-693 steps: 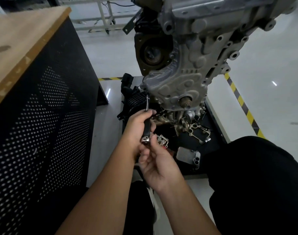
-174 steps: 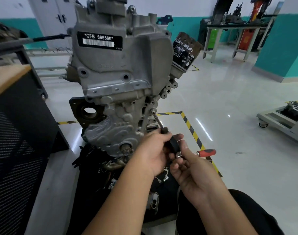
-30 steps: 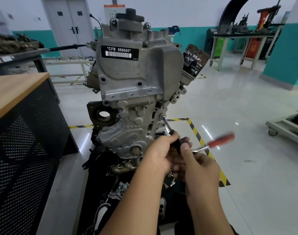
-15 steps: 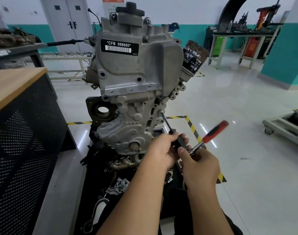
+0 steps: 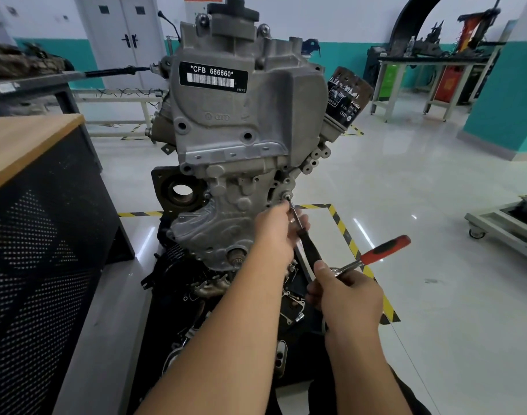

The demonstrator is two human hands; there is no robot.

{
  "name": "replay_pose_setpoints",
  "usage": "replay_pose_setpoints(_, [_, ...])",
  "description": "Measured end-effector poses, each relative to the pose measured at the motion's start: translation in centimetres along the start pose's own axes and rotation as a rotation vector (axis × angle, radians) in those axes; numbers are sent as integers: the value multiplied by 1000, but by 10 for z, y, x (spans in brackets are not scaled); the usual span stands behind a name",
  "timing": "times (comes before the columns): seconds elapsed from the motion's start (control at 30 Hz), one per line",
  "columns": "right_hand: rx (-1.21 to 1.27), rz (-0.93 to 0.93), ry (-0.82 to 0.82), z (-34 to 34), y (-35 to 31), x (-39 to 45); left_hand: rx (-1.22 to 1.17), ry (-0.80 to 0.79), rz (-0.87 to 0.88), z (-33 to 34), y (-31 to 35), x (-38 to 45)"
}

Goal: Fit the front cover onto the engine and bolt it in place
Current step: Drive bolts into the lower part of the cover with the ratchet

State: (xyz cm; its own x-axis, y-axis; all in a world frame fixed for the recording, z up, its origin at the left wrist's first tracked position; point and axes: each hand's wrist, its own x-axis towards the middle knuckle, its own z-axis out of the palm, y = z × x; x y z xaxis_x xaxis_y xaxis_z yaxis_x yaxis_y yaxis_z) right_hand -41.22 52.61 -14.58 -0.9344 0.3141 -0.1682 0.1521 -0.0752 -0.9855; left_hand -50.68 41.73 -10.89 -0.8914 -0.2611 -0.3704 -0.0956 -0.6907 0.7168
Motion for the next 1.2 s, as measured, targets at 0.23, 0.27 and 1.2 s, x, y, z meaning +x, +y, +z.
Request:
replay_pose_setpoints(0.23, [154,40,34,3,0,2,-102,40,-20,-3,13,30])
replay_pose_setpoints(0.27, [155,17,53,3,-1,2,-104,40,-36,-3,13,33])
replay_pose_setpoints(1.2, [522,127,-152,-10,-28,2,300,-97,-239,-17,-32,-56])
